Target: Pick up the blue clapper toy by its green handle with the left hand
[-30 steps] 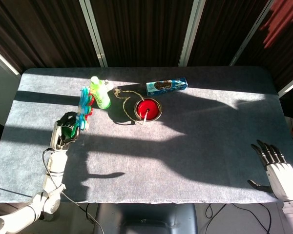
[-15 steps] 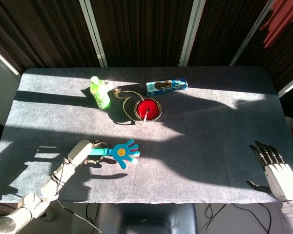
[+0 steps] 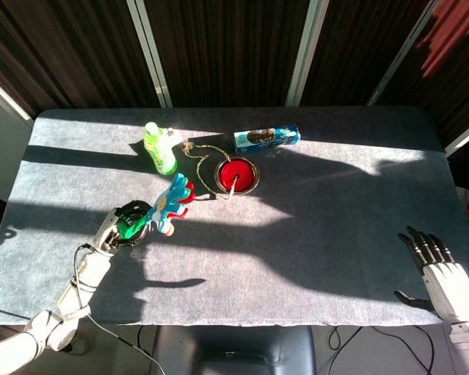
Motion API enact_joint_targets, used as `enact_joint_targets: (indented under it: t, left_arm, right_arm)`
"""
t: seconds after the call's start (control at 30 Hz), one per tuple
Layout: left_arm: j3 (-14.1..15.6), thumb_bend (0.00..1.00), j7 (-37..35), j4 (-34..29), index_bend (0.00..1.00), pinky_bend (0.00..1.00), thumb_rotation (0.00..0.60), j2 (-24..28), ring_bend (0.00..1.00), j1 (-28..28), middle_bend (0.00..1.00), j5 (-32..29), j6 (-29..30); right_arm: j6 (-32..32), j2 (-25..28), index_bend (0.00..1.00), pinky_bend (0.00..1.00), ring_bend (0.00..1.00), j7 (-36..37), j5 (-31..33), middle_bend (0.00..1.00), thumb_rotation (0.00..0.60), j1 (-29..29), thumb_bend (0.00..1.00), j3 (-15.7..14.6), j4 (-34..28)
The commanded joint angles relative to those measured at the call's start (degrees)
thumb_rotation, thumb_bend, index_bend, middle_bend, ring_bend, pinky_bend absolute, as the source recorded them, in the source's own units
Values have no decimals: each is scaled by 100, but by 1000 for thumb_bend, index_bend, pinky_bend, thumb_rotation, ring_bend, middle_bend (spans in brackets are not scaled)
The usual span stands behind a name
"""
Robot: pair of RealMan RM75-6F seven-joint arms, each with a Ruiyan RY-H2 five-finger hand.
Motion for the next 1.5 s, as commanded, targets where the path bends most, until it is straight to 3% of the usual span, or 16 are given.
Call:
enact_joint_targets:
  t: [0.03,0.17,0.3,0.43,0.47,0.57,0.87,1.0,1.07,1.13,1.3,1.4,1.5]
  left_arm:
    - [-554,618,-668,-814,814,535,600,435,441,211,770,-468,479]
    - [-371,617,1181,202,814,535,600,-210,440,230,771,-195,783]
    - [-231,616,1535,549,814,541,600,-362,442,202,772,-49,756]
    - [466,612,2652,1409,814,547,600,-475,446,32,773,566,256]
    - [782,612,3263,1715,815,547,600,-464,447,-82,773,800,-197]
    - [864,612,3872,1727,815,549,600,-396,449,-203,774,821,-555]
    - [597,611,3199,979,814,549,600,-93,450,-250,776,443,-572]
    - [495,606,3298,1164,814,541,600,-272,446,-182,774,240,-666]
    - [504,590,3571,1443,805,481,600,-440,416,-158,754,186,-790]
    - [574,565,3907,1756,736,370,600,-582,346,-157,682,208,-929]
    - [763,473,4708,2500,405,59,600,-897,57,-163,288,327,-1178]
    - [786,445,4952,2671,185,0,600,-977,0,-171,64,322,-1280]
    - [797,433,5160,2654,40,0,600,-939,0,-173,0,305,-1356]
  right_arm:
    - [-26,-5,0,0,0,-14,1,0,600,9,179,-8,1]
    - [-60,-4,0,0,0,-39,18,0,600,19,179,-12,-8]
    - [-53,-2,0,0,0,-41,25,0,600,17,179,-8,-15]
    - [-56,9,0,0,0,-30,26,0,600,18,179,-10,-17]
    - [-120,27,0,0,0,25,26,0,600,39,179,-31,-28]
    - [-127,54,0,0,0,66,10,0,600,48,178,-37,-27]
    - [-106,51,0,0,0,77,-7,0,600,45,179,-40,-19]
    - [-106,48,0,0,0,69,-15,0,600,45,178,-46,-20]
    - [-95,49,0,0,0,69,-28,0,600,41,178,-51,-25]
    - [-85,52,0,0,0,75,-38,0,600,37,179,-56,-25]
    - [-101,51,0,0,0,79,-27,0,600,45,179,-54,-19]
    - [-112,43,0,0,0,77,-19,0,600,51,179,-52,-16]
    - [-117,36,0,0,0,72,-5,0,600,55,179,-45,-11]
